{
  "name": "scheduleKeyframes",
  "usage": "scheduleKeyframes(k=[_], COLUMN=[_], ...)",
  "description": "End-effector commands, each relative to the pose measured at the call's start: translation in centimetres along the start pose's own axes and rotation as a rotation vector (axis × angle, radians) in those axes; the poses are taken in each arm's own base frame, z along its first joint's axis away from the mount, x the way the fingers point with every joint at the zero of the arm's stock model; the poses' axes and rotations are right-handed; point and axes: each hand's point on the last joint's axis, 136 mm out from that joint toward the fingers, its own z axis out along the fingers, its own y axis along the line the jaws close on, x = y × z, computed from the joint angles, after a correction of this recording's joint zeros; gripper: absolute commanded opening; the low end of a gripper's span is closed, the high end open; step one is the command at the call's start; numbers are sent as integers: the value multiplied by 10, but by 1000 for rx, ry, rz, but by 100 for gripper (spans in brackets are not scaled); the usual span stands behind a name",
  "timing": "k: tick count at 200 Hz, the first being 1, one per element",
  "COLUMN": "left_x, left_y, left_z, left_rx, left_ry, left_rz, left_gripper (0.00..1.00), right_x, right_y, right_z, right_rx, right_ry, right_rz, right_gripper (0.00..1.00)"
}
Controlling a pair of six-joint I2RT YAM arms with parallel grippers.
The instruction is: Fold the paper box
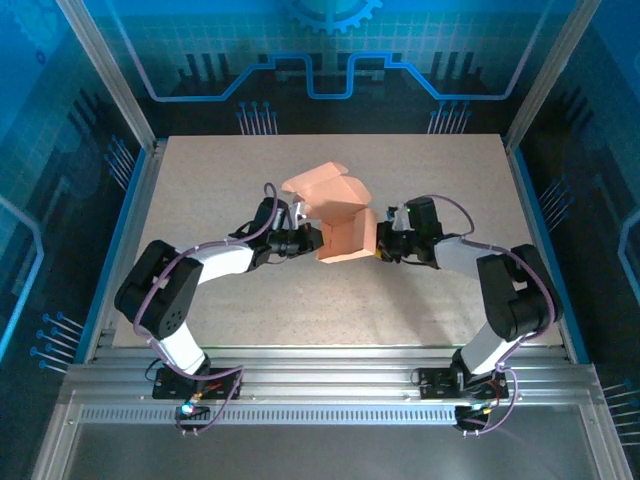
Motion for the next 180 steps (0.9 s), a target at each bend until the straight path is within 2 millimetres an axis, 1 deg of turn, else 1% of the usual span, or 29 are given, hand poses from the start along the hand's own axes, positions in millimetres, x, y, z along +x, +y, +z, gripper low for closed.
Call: scheduleKeyframes(k=[1,24,58,70,84,101,127,137,145,164,180], left_x=[-2,-4,-9,-10,-11,-10,-11,-12,-12,-11,-10], left_y=[-6,-7,-11,-14,-12,-3,15,20,25,39,50], left_z=[4,5,7,7,3,-2,-12,-16,-19,-27,-34], left_rx=[7,-7,6,12,2,-40,-90,-102,-119,-216,-300], left_ry=[4,-5,-21,-24,-34,-41,-47,-49,-52,-44,-27], left_rz=[24,33,8,4,6,11,-3,-3,-3,30,70], left_gripper=[5,5,5,5,5,5,6,6,6,6,6], right_x=[4,12,26,27,23,14,-1,-4,-9,-16,-19], right_y=[33,44,53,53,48,35,11,-3,-12,-38,-47], right_z=[10,23,49,53,51,39,10,-2,-13,-39,-57], right_rx=[-146,-182,-186,-186,-174,-149,-58,7,41,133,195], right_ry=[63,106,154,158,144,102,27,3,-28,-94,-133], right_rz=[-40,-43,-47,-37,-22,0,14,34,45,94,83], right_gripper=[48,48,47,46,46,47,56,61,63,66,66])
